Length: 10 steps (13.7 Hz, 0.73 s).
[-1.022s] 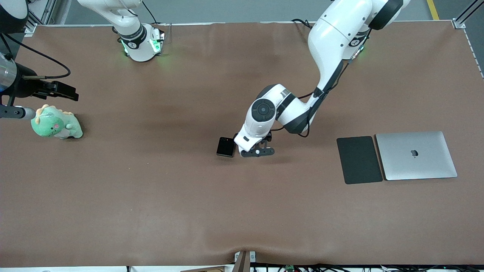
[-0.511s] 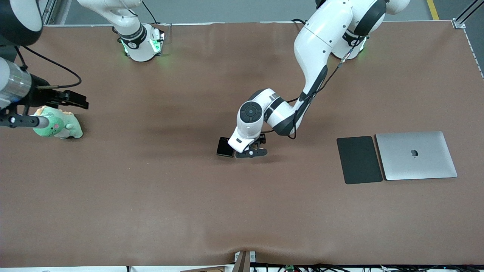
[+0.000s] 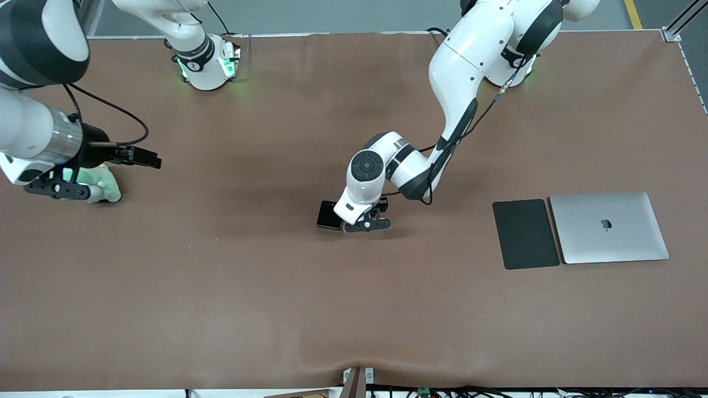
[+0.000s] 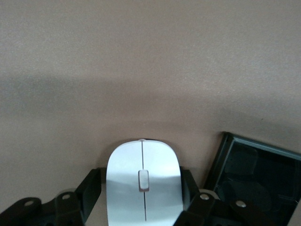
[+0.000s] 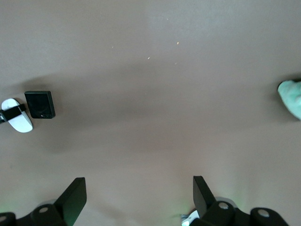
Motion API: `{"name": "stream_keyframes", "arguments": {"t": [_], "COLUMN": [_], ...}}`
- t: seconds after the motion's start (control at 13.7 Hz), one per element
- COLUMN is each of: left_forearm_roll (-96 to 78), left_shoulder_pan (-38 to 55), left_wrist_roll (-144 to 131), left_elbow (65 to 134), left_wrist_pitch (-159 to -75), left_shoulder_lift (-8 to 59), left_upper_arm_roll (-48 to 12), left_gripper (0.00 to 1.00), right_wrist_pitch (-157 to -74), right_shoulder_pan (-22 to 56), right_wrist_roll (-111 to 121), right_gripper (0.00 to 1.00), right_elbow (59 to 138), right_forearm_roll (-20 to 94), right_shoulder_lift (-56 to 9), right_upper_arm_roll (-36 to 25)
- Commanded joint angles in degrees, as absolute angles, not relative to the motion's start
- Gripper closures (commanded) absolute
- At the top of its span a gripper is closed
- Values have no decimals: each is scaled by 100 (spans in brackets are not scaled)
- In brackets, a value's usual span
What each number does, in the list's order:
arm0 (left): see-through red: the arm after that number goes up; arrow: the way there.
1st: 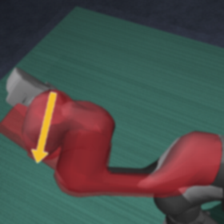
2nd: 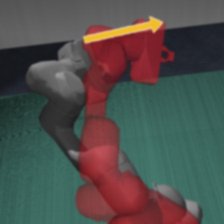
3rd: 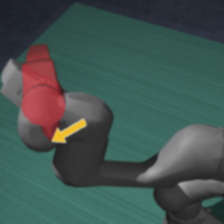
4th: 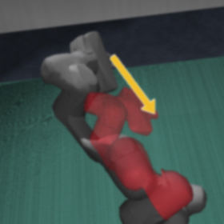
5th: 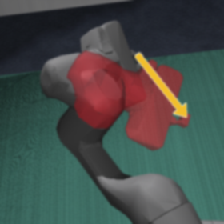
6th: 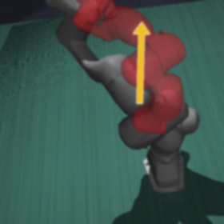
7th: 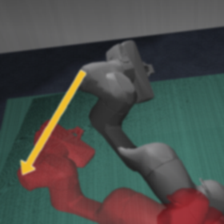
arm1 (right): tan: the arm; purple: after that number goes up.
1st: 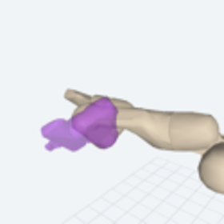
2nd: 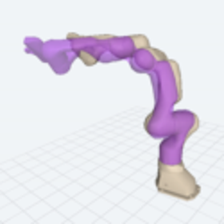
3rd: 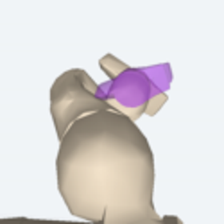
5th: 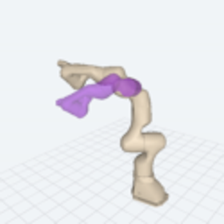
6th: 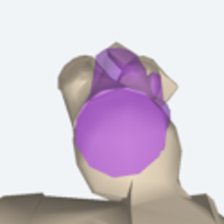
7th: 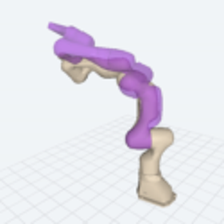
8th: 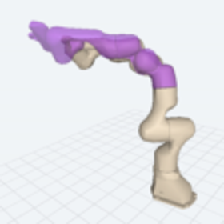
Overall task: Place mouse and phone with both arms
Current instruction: 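Grasp the white mouse with the left gripper while the right gripper reaches out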
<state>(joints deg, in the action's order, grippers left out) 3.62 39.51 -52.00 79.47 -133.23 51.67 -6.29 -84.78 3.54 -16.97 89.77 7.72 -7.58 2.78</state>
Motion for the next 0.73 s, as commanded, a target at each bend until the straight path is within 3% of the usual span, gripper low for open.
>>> {"name": "stream_keyframes", "arguments": {"t": [0.0,0.15,0.66], "left_forearm_roll": [579,808,870], "left_shoulder_pan": [4043,4008,3384], "left_wrist_roll": [-5291,-5247,-4834], "left_elbow": [7778,7787,7901], "left_wrist_pitch": [-13403,-13386,-12964], "left_shoulder_lift": [5239,5133,4422], "left_upper_arm_roll": [-536,-536,-606], "left_gripper": [49,58,52], "right_wrist_pitch": [-8552,-8613,-9368], "right_shoulder_pan": [606,720,1413], "right_wrist_roll": [-2232,-2398,-2575], "right_gripper": [0,0,0], "right_elbow": [9000,9000,8965], "right_forearm_roll": [800,800,730], "right_shoulder_lift": [-738,-808,-1546], "right_upper_arm_roll": [264,264,255]}}
